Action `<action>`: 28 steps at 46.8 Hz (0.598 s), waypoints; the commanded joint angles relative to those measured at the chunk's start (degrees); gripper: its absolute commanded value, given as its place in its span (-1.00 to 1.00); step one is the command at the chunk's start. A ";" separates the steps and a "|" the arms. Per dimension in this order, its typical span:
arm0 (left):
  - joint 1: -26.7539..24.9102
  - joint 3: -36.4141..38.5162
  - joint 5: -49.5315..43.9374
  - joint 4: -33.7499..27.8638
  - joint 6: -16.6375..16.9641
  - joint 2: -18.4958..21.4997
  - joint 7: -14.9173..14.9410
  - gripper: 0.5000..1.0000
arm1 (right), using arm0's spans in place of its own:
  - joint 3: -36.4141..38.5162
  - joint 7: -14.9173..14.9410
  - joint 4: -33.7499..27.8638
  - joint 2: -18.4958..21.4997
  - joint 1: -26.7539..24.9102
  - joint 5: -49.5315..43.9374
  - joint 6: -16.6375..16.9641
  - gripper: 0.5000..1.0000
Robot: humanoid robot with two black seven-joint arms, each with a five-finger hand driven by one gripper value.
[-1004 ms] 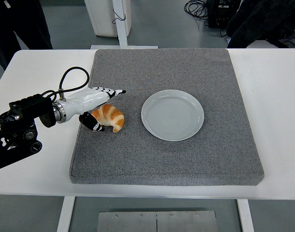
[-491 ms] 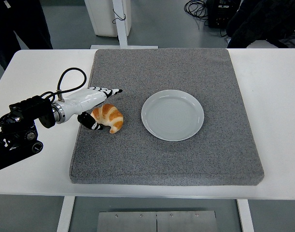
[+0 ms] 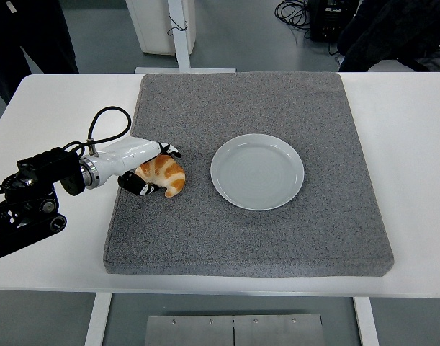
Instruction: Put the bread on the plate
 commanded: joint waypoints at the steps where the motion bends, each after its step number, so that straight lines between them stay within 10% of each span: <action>1: 0.10 0.00 0.00 -0.01 0.00 -0.12 0.01 0.01 | 0.01 -0.08 0.00 0.00 0.00 0.01 0.00 1.00; 10: 0.27 0.00 -0.09 -0.01 0.00 -0.12 0.01 -1.00 | 0.01 0.01 0.00 0.00 0.00 0.01 0.00 1.00; 28: -4.03 -1.15 -1.14 -0.27 -0.17 3.22 -2.71 -1.00 | 0.01 0.01 0.00 0.00 0.00 0.01 0.00 1.00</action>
